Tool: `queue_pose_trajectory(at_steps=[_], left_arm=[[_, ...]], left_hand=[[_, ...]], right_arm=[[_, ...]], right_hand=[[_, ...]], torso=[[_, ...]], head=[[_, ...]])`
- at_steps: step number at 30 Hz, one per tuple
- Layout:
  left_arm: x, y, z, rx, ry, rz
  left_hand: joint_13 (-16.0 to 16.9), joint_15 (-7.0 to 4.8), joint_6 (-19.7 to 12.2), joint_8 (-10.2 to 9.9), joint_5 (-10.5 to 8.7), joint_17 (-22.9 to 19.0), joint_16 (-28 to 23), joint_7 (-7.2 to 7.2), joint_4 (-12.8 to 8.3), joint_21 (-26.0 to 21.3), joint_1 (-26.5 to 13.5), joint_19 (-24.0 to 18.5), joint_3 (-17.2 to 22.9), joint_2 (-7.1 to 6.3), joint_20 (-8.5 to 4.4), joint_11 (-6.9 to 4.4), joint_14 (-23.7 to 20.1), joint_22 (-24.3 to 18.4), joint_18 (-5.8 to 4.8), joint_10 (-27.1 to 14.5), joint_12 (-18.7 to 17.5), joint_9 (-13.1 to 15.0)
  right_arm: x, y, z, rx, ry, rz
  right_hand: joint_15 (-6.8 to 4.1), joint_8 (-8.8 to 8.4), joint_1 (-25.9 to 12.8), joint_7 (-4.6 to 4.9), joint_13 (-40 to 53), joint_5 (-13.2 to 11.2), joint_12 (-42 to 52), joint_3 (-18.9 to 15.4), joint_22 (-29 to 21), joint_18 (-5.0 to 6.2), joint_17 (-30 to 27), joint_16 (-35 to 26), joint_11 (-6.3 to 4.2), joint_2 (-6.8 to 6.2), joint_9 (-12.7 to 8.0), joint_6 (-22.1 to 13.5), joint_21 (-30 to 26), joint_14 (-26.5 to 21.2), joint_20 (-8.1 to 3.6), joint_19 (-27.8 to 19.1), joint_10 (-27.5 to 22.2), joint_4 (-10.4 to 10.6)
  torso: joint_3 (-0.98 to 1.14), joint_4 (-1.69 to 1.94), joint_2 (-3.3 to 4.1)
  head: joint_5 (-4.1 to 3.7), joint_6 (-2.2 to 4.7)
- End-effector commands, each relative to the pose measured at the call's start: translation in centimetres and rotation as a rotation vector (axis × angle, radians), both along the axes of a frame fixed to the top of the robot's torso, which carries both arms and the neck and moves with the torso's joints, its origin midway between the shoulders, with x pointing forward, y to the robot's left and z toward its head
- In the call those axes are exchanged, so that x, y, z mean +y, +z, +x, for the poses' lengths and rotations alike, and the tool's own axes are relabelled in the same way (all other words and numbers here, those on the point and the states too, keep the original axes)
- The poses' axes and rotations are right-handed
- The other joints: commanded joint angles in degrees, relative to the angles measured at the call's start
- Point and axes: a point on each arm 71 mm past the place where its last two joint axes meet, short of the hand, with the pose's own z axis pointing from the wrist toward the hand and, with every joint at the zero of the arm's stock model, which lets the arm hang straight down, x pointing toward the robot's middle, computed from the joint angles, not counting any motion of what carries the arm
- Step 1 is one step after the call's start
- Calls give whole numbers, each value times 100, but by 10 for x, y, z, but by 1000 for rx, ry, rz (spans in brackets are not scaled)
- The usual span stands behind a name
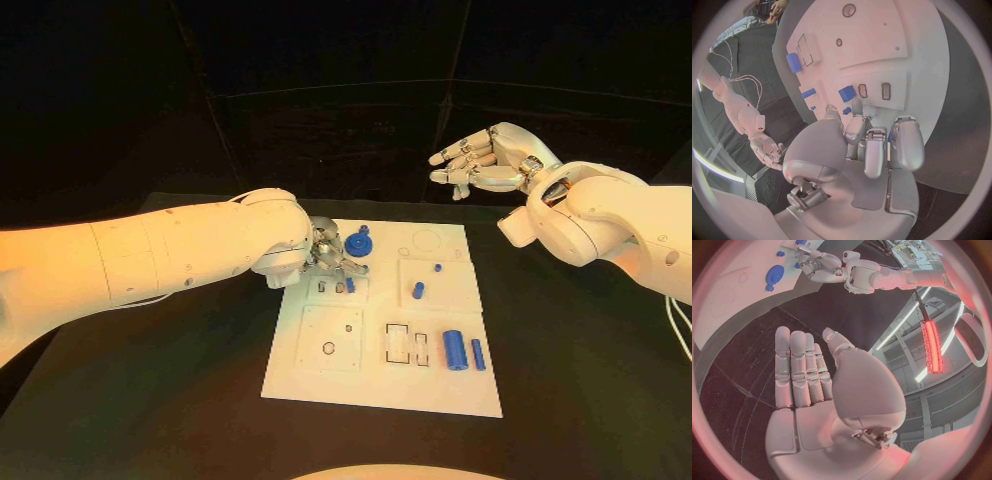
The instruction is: Assemble the parts on the task board
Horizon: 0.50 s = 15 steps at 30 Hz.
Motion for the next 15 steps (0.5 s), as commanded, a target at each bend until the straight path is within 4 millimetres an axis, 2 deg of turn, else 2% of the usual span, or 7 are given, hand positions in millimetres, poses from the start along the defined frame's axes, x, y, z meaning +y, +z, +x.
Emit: queue_pose_trajectory(at_steps=[1,2,3,15], left_arm=[[-2,0,-1,18,-20,24],[-2,-1,-1,20,-23,25],[-2,-1,-1,21,-25,26],[-6,-3,-4,49,-43,35]], left_hand=[[-9,-44,-52,38,-23,1508,17,0,-2,31,11,28,-33,39,-5,-17,594,8,-93,6,8,15],[-10,-44,-58,45,-23,1508,17,-1,-6,34,20,29,-33,40,-5,-17,594,13,-94,5,8,27],[-12,-44,-64,53,-23,1508,17,-1,-9,36,31,29,-33,41,-5,-17,594,17,-94,3,7,39],[-23,-44,-104,102,-22,1508,17,-2,-31,42,98,26,-28,55,-5,-18,594,29,-95,-7,1,118]], right_arm=[[1,2,1,-12,-5,-1],[1,2,1,-13,-6,0],[1,2,1,-14,-7,0],[3,2,1,-18,-9,1]], right_hand=[[7,25,8,-5,-5,25,30,31,6,25,-11,-18,-2,-57,6,-15,-39,23,-19,-3,-21,16],[-7,37,12,-6,-46,37,56,41,17,20,-325,-233,-5,-63,6,-17,-54,186,-19,4,-22,25],[-10,40,13,-6,-55,40,61,43,19,18,-389,-277,-5,-64,6,-17,-57,220,-19,5,-22,27],[-14,44,26,-7,-70,70,69,57,25,19,-469,-323,-7,-59,6,-18,-61,261,-22,9,-24,24]], torso=[[-3,7,-2],[-4,8,-2],[-5,10,-3],[-5,6,-2]], head=[[0,-12],[-2,-14],[-4,-17],[1,-46]])
